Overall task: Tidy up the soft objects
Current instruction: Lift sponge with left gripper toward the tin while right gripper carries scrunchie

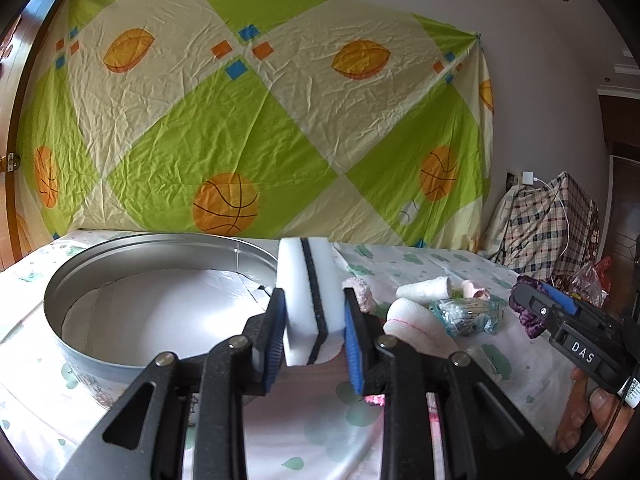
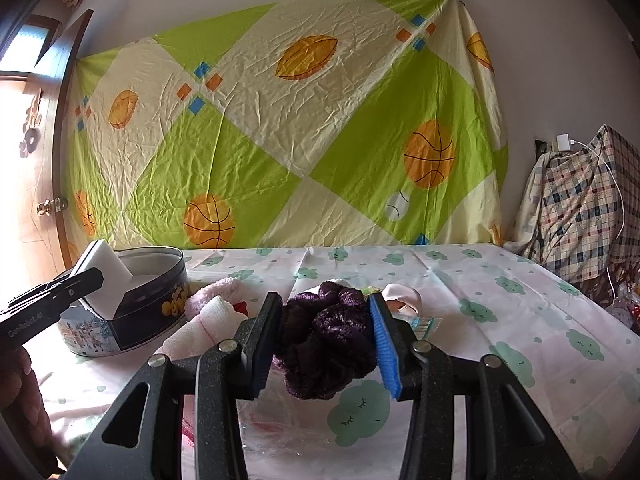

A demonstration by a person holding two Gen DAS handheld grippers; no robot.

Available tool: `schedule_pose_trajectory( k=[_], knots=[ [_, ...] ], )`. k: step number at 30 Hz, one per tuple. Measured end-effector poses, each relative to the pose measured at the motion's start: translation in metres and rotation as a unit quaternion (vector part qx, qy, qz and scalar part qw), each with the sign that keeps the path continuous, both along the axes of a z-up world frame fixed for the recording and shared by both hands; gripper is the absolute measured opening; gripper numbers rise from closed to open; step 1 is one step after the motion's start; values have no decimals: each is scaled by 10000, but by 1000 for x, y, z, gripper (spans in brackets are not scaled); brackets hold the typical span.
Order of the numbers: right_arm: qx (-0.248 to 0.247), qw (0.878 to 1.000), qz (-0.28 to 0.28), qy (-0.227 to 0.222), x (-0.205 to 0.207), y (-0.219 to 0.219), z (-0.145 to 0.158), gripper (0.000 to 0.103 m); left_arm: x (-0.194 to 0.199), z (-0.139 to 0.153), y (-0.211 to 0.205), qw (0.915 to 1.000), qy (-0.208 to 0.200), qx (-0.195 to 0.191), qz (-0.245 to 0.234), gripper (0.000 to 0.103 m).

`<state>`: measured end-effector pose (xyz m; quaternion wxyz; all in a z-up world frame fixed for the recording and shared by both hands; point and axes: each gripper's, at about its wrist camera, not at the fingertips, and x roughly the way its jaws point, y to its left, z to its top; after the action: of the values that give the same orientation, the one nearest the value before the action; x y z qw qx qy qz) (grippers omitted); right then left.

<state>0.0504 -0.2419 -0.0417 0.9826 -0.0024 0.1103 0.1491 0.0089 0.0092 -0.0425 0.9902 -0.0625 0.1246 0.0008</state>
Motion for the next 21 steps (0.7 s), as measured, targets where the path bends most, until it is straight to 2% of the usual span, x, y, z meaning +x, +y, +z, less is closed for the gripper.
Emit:
schedule_pose_trajectory(
  k=[21],
  knots=[
    [-154,9977,653,-101,-6,50,22,46,2,5,36,9991,189,-23,385,26]
  ],
)
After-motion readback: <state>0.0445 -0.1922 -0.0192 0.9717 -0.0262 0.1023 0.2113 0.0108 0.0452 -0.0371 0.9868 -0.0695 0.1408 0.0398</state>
